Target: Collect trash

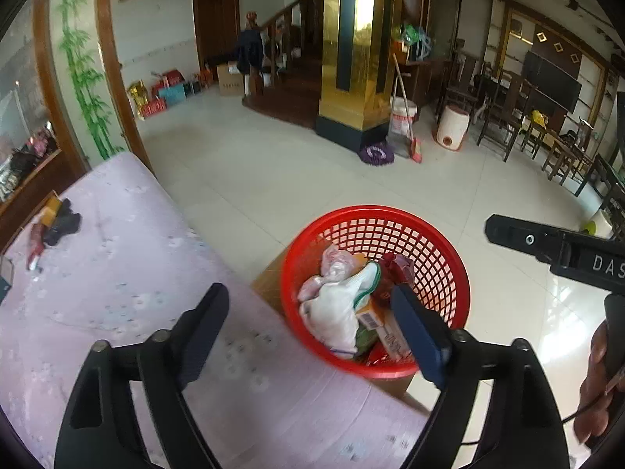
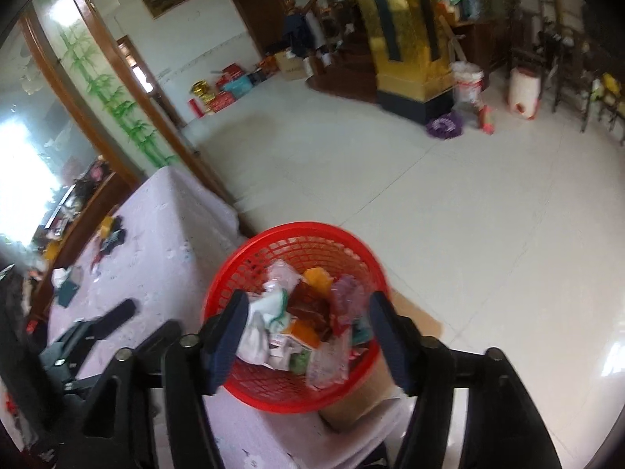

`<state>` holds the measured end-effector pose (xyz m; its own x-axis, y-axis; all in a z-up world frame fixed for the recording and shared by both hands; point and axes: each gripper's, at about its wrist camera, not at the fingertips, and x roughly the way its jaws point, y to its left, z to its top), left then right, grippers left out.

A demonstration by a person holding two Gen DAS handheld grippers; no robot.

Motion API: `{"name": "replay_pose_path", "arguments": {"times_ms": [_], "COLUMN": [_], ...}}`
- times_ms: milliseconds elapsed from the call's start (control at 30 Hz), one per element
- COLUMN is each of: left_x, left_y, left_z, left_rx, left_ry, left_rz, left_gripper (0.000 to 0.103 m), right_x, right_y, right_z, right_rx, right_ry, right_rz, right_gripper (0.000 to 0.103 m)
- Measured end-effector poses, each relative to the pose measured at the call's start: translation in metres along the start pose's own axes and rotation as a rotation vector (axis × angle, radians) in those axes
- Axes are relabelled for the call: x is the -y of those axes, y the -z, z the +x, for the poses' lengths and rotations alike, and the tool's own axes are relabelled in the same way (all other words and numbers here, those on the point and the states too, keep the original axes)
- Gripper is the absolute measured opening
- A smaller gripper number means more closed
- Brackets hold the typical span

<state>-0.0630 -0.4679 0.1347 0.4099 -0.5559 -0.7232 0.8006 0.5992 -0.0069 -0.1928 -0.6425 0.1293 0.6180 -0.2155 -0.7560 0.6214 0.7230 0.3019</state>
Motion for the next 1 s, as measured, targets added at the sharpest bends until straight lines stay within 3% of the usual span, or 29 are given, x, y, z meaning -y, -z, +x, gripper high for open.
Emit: {"name": "replay_pose_path", "arguments": {"times_ms": [200, 433, 567, 667, 767, 1000], "left_x": [-0.019, -0.038, -0.037, -0.034, -0.033, -0.038], "left_y": [0.029, 0.057, 0.065, 0.069, 0.071, 0.075], "left_z": [-0.046, -0.093, -0.098, -0.101, -0.105, -0.111], "left_rx": [0.015, 0.066, 0.054, 0.046, 0.049, 0.067], "left_ry": [-0.032, -0.092, -0.123, -0.199, -0.229, -0.188], "left_rz": [0.021, 0.025, 0.038, 0.079, 0.095, 0.091], "left_gripper": [0.091, 0.095, 0.097, 0.097, 0.097, 0.097], "right_x": [-0.023, -0.041, -0.048, -0.054, -0.063, -0.076], "right_y": [0.029, 0.071, 0.083, 0.091, 0.097, 0.103], "right_z": [-0.048, -0.092, -0.104, -0.111, -0.115, -0.118], "right_rx": [0.084, 0.11, 0.119, 0.125, 0.134, 0.136], "right_ry": [0.126, 0.247, 0.271, 0.268, 0.276, 0.289], "right_rz": [-0.06, -0.094, -0.081, -0.078, -0.093, -0.113], "right_gripper": [0.092, 0.097, 0.097, 0.097, 0.097, 0.097]}}
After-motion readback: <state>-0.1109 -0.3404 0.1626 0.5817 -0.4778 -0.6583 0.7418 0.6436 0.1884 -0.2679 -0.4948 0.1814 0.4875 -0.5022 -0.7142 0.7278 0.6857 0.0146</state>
